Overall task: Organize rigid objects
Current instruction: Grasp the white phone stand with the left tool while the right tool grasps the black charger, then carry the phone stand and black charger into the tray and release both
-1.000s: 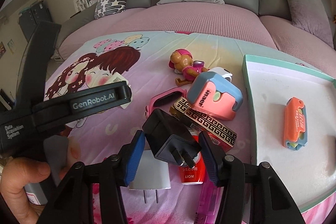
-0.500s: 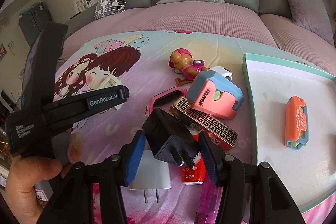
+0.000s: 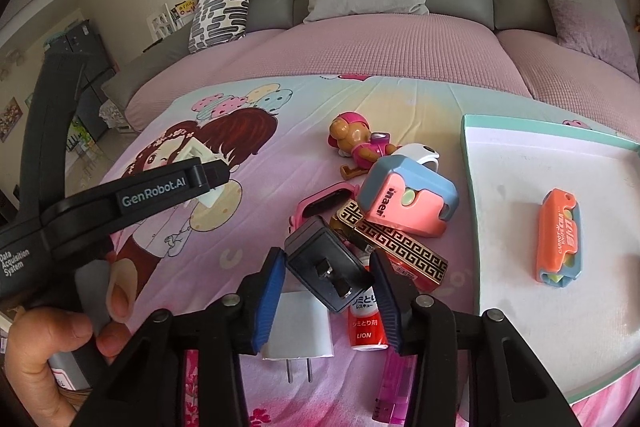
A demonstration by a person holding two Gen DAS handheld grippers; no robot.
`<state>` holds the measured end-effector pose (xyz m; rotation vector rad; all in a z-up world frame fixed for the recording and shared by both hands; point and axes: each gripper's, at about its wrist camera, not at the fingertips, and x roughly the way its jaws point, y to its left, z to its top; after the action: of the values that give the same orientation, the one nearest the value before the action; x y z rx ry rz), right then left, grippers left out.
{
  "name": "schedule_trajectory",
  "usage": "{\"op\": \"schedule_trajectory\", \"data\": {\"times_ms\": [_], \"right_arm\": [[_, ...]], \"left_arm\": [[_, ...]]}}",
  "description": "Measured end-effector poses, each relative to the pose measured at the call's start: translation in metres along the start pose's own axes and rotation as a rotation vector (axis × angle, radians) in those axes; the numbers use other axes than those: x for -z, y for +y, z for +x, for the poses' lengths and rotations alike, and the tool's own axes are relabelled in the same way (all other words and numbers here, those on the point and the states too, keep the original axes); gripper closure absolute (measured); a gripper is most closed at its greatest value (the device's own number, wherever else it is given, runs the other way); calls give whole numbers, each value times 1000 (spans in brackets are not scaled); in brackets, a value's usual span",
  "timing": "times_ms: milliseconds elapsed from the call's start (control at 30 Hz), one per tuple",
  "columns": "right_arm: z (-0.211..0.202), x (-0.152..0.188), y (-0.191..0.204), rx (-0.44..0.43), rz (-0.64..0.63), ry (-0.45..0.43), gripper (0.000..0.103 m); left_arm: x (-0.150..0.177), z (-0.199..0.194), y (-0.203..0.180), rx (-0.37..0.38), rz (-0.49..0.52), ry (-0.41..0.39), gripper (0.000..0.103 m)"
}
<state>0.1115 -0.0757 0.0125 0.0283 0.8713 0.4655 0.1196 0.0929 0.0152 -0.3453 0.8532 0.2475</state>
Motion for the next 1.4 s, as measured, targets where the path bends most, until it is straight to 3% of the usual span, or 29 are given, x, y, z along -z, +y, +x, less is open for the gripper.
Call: {"op": "schedule_trajectory", "data": {"times_ms": [67,100,133,367,700,833,1067,1400], "right_arm": [[-4,-2,-1,-1,8,-17,61],[-7,-3,-2,-9,15,-25,71],[-9,-3,-4,-18,26,-31,72],[-18,-7,-10,-23,45,-53,74],[-72,-16,-33,-10,99,-201,74],[-93,-16,-61,79,150,-247,75],[-113,-7,-123,230,285,-253,75],[-131,9,-172,378,395,-252,74]], "left_arm": [[-1,-6,-1,4,2,-12,46],[-1,-9,-1,5,2,-19,46],[-2,-12,-1,6,3,-27,46],[-3,-23,-8,11,17,-43,46],[-7,-48,-33,28,70,-87,46],[-9,-57,-54,42,117,-99,46],[-2,-60,-101,77,216,-83,46],[34,-48,-177,151,355,-10,46]]}}
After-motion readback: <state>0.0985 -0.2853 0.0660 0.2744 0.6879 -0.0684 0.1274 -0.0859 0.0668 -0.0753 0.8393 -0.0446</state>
